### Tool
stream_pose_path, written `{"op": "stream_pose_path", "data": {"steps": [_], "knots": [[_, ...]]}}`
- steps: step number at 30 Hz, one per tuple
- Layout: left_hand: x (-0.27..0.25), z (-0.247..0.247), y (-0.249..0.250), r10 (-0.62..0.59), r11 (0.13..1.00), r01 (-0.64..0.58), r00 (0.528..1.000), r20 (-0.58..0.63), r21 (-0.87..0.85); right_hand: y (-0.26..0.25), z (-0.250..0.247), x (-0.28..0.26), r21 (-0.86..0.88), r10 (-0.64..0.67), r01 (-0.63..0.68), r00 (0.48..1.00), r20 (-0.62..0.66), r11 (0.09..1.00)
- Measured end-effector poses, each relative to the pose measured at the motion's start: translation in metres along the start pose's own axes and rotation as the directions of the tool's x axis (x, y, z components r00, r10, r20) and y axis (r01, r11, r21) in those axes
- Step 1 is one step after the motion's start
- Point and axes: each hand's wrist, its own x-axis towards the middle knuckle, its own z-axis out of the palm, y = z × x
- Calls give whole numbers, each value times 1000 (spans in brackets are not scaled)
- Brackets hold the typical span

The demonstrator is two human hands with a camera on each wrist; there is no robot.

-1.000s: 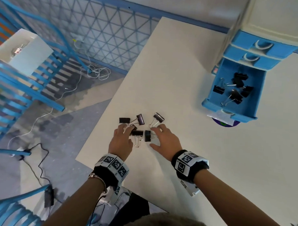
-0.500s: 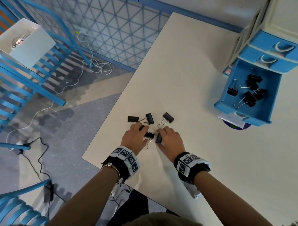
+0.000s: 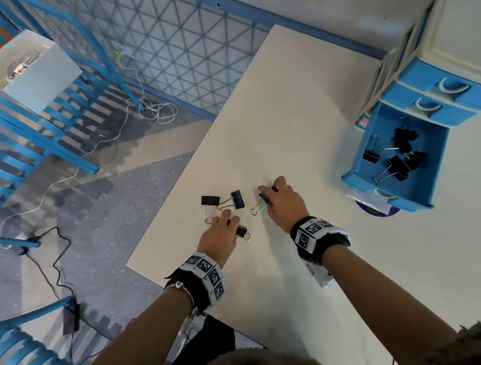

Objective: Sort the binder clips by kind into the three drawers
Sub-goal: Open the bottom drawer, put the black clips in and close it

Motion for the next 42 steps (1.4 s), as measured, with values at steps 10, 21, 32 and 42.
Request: {"op": "stream_pose_path", "data": {"steps": [10,21,32,42], "knots": [[-3,-2,-5,-43,988,43,999,2,-147,11,9,6,-41,-62,68,989,136,997],[0,-3,6,-197,915,179,980,-12,-361,31,10,-49,238,83,-90,996,42,967],[24,-27,91,-43,787,-89,979,-199,-610,94,-66,-108,444,302,-165,917,-259,880],[103,-89,248,52,631,-146,988,-146,-762,170,-142,-72,540,564,-336,755,-335,772]]}}
